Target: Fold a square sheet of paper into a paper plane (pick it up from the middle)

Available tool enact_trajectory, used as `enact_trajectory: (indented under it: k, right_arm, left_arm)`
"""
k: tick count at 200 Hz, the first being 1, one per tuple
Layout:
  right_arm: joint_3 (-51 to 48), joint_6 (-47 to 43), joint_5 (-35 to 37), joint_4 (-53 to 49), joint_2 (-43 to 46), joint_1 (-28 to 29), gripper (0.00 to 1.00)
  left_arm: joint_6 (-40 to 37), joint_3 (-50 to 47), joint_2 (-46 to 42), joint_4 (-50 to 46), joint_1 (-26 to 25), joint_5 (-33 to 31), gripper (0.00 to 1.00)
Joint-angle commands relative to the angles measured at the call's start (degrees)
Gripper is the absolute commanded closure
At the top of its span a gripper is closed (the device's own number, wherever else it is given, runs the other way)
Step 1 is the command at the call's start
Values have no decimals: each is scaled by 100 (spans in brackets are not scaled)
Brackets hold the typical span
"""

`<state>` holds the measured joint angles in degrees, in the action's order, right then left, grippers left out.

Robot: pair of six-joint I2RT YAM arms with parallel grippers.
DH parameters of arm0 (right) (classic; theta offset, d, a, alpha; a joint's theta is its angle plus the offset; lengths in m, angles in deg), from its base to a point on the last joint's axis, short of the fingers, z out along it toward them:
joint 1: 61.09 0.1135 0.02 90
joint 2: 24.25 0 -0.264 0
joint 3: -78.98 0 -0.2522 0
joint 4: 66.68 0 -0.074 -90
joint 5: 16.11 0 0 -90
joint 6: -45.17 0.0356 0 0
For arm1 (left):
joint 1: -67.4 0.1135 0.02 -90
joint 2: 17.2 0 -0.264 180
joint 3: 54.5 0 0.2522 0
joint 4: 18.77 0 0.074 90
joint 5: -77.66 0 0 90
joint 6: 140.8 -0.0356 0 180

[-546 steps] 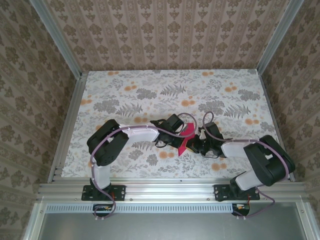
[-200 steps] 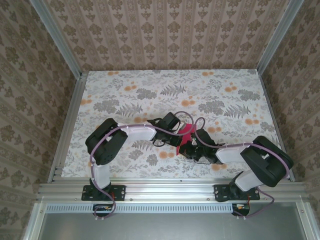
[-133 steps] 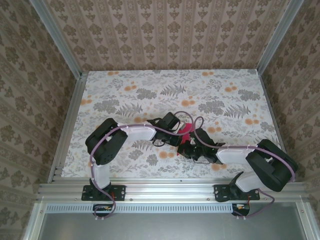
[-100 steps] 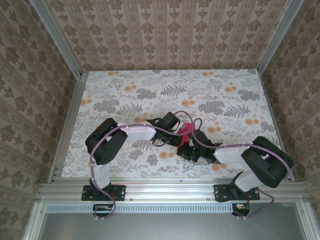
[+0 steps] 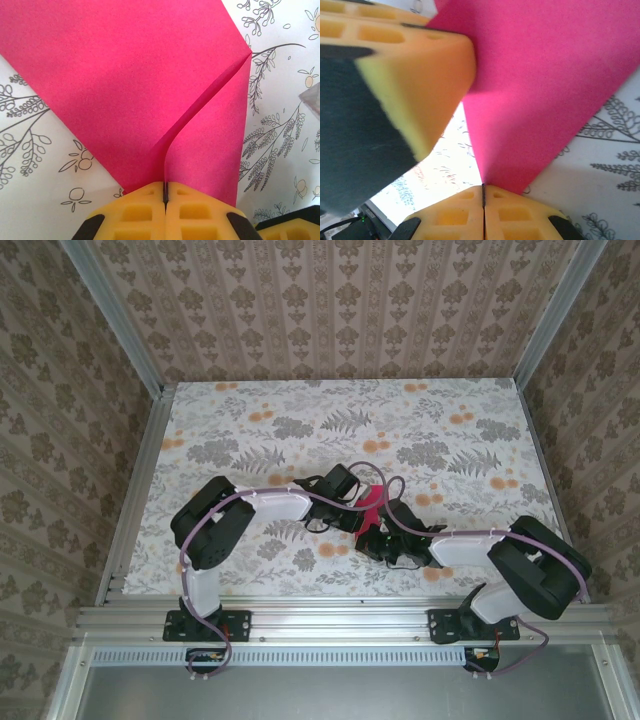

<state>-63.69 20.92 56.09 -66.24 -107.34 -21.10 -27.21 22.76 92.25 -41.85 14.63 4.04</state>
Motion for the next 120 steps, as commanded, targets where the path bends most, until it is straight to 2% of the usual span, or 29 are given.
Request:
enact_trajectory:
  k: [1,34,66,91,120]
  right_arm:
    - [-2,-63,73,-298,-230,24,92]
    - [186,-329,246,-827,298,-125,92]
    - [179,-552,125,-862,1104,-738,91]
    - [245,-610,-455,-402,785,-1162,91]
    - [380,-688,-549,-142,104,-1245,91]
  left_arm:
    - [23,-114,261,-531,56,-276,100]
    - [31,-132,217,-561,52,-294,100]
    - [38,-137,201,-570,54,-302,100]
    - [49,-127,217,-588,50,-302,100]
    - [55,-101,223,-640,51,-313,100]
